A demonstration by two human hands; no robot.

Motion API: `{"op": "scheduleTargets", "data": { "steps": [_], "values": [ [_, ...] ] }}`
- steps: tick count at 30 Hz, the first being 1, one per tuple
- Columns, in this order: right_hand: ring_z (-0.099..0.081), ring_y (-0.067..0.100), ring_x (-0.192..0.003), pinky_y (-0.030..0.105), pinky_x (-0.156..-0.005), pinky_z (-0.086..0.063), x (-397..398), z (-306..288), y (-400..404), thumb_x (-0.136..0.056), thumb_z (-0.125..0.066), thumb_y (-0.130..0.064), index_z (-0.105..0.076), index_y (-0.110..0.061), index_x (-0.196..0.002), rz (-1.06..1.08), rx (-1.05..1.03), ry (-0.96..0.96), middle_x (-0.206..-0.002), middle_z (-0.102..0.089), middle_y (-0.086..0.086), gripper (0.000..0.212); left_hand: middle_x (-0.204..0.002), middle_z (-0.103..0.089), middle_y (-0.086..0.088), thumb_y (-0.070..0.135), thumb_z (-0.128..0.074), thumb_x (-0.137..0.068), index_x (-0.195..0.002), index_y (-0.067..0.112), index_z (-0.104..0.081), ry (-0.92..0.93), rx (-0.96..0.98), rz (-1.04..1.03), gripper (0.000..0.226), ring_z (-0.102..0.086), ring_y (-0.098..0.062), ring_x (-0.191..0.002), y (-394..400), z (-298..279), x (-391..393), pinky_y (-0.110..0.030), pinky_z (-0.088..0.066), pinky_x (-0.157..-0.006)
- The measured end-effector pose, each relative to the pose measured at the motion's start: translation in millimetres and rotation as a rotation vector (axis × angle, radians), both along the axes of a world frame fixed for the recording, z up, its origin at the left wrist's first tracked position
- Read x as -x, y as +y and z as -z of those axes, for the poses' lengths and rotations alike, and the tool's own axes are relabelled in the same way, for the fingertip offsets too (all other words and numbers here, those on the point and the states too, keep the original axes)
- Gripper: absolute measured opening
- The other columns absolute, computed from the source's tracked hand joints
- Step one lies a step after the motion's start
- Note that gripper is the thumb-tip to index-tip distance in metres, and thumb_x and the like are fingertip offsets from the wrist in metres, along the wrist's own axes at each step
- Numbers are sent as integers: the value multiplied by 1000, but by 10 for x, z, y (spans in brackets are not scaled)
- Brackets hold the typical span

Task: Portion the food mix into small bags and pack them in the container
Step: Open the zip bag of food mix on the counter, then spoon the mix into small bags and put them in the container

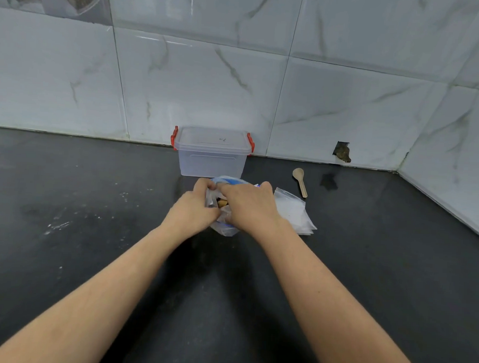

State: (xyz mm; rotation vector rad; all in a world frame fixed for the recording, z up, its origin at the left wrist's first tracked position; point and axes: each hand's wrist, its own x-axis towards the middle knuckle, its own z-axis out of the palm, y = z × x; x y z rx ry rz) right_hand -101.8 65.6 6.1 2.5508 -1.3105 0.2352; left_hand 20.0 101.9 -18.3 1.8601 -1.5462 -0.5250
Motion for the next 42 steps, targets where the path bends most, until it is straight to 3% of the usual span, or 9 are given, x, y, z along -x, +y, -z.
{"op": "scheduleTargets", "data": {
  "steps": [3, 7, 12, 14, 18, 23, 28, 36, 42],
  "values": [
    [-56, 24, -111, 41, -91, -31, -65, 45, -55, -89, -55, -22, -44, -26, -132, 21, -103, -3, -116, -63, 0, 44, -112, -52, -11, 6, -54, -78, -132, 21, -45, 19, 69, -108, 57, -55, -26, -95, -37, 79, -34, -29, -39, -75],
    [-56, 22, -112, 44, -95, -29, -128, 130, -93, -84, -63, -46, -40, -31, -137, 52, -224, -37, -121, -62, -5, 59, -122, -56, -6, 0, -51, -80, -131, 21, -56, 161, 198, -167, 55, -51, -23, -115, 18, 166, -16, -22, -31, -84],
    [-58, 17, -105, 38, -81, -26, -151, 167, -114, -83, -59, -30, -58, -31, -111, -207, -170, -178, -112, -65, -10, 28, -107, -53, -1, 27, -63, -78, -112, 21, -51, 134, 202, -293, 37, -53, -20, -90, -58, 249, -52, -32, -37, -72],
    [-59, 19, -89, 36, -79, -25, -126, 182, -108, -88, -50, -24, -63, -29, -100, -226, -151, -110, -97, -67, -6, 18, -102, -49, -2, 19, -64, -76, -106, 21, -49, 76, 200, -295, 34, -53, -25, -88, -93, 246, -75, -33, -36, -69],
    [-53, 23, -72, 33, -69, -20, -46, 140, -108, -94, -47, -20, -61, -26, -102, -160, 43, 106, -80, -63, -1, 17, -105, -48, 1, 2, -50, -81, -120, 23, -60, 4, 275, -240, 45, -52, -20, -94, -83, 254, -125, -27, -35, -78],
    [-60, 22, -81, 33, -68, -26, -124, 26, -126, -91, -58, -33, -58, -20, -89, -41, 36, 94, -76, -53, -3, 14, -110, -42, 8, 1, -45, -89, -133, 19, -54, -62, 359, -129, 48, -45, -8, -93, -74, 254, -71, -21, -34, -79],
    [-32, 13, -52, 35, -71, -24, -142, 45, -133, -88, -58, -34, -48, -20, -92, 24, -18, 127, -60, -34, -6, 17, -125, -41, 3, 13, -49, -91, -141, 28, -43, -59, 321, -87, 52, -48, -12, -94, -70, 265, -58, -25, -38, -79],
    [-54, 23, -93, 38, -76, -29, -102, -20, -133, -85, -64, -36, -53, -23, -119, 13, -333, 47, -95, -54, -1, 37, -142, -37, 6, 19, -54, -87, -136, 32, -49, -147, 290, -152, 51, -54, -20, -111, -49, 263, -36, -34, -43, -85],
    [-59, 17, -99, 34, -82, -37, 70, -91, 6, -89, -54, -28, -66, -42, -112, -80, -198, -192, -101, -68, -10, 29, -145, -40, 8, 27, -54, -84, -103, 29, -72, 56, 505, -83, 26, -41, -4, -124, -22, 247, -22, -17, -33, -95]
  ]
}}
